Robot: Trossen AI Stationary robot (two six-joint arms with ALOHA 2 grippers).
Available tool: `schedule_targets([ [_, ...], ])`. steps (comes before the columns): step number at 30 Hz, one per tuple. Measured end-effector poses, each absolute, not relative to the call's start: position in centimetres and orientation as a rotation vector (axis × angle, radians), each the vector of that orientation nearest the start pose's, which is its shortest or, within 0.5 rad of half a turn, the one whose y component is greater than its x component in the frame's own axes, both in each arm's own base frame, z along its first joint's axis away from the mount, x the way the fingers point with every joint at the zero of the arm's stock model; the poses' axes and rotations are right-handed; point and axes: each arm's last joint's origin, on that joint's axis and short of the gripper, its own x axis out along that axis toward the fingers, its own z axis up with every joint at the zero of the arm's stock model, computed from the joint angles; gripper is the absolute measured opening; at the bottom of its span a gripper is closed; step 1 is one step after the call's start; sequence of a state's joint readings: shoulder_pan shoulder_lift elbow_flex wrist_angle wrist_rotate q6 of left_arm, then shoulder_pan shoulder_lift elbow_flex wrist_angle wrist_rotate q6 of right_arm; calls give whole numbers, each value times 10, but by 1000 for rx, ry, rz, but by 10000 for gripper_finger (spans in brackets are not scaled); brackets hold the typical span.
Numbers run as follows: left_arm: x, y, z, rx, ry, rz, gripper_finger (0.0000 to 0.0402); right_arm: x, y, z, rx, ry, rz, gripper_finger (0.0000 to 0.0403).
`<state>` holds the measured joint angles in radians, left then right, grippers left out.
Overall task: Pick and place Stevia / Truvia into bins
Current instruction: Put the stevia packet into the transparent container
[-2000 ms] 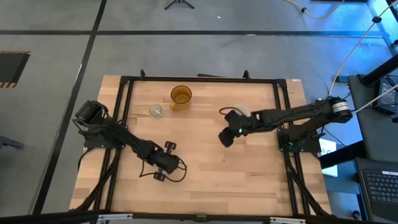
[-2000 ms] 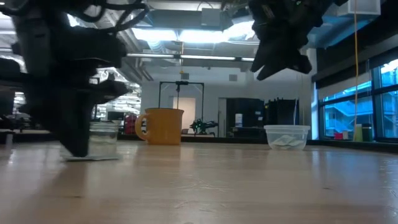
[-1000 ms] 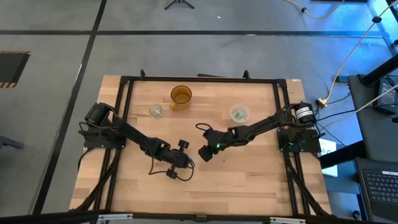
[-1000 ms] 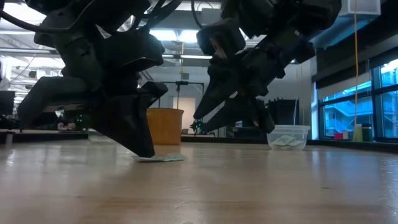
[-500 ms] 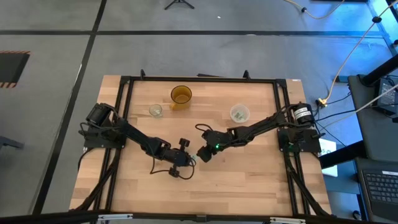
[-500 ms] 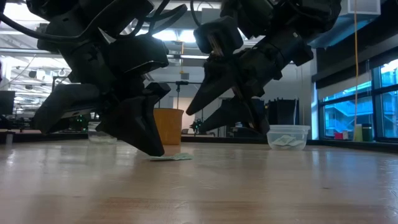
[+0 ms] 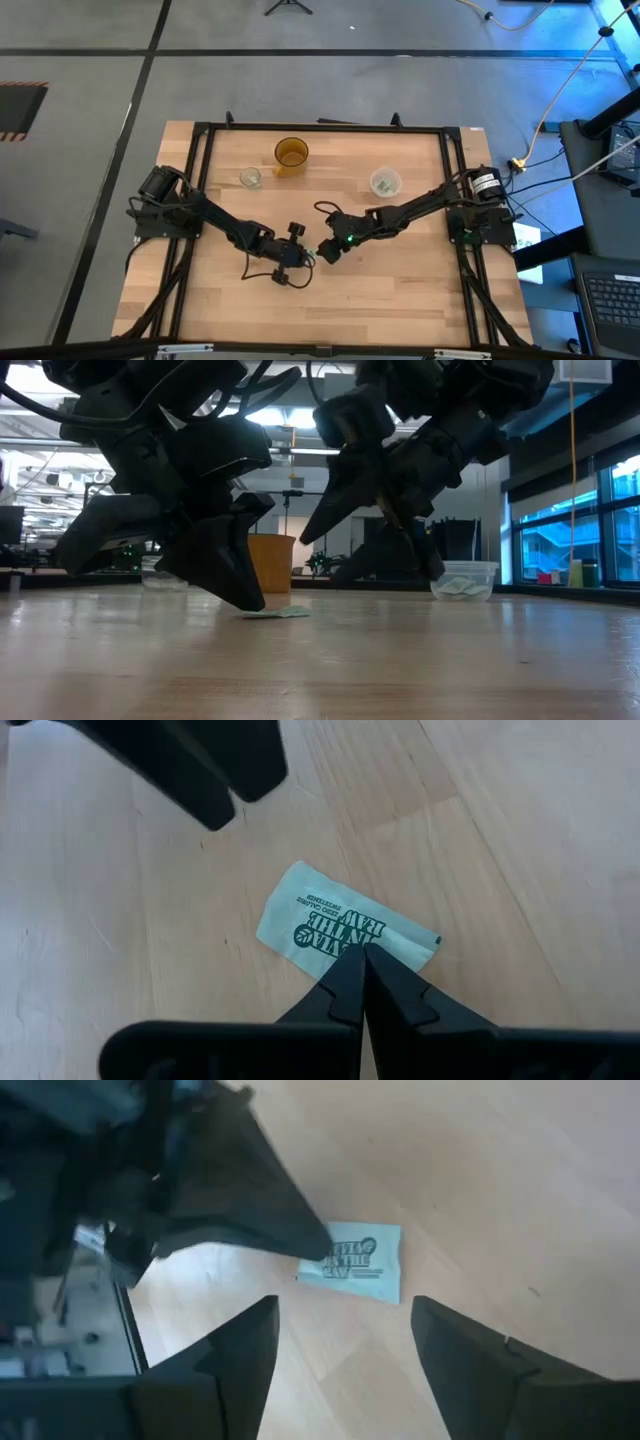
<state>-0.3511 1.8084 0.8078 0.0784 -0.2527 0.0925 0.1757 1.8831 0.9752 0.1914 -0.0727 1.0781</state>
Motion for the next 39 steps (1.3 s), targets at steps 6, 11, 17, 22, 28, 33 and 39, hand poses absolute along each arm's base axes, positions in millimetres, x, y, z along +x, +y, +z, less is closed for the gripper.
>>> schedule_targets([
  [6, 306, -104, 110, 361, 873, -130, 2, 369, 67, 119, 1022, 789, -203, 221],
  [11, 307, -105, 111, 386, 852, -139, 2, 372, 68, 110, 1028, 787, -193, 222],
  [17, 308, -105, 111, 403, 848, -148, 2, 373, 68, 107, 1026, 786, -191, 216],
  [22, 310, -104, 112, 432, 823, -155, 2, 373, 68, 107, 1025, 784, -189, 209],
  [28, 313, -99, 113, 421, 810, -136, 2, 373, 68, 107, 1031, 794, -176, 207],
  [33, 314, -94, 113, 419, 809, -122, 2, 373, 68, 106, 1045, 805, -164, 207],
  [39, 316, -93, 112, 418, 808, -117, 2, 375, 69, 107, 1075, 793, -151, 207],
])
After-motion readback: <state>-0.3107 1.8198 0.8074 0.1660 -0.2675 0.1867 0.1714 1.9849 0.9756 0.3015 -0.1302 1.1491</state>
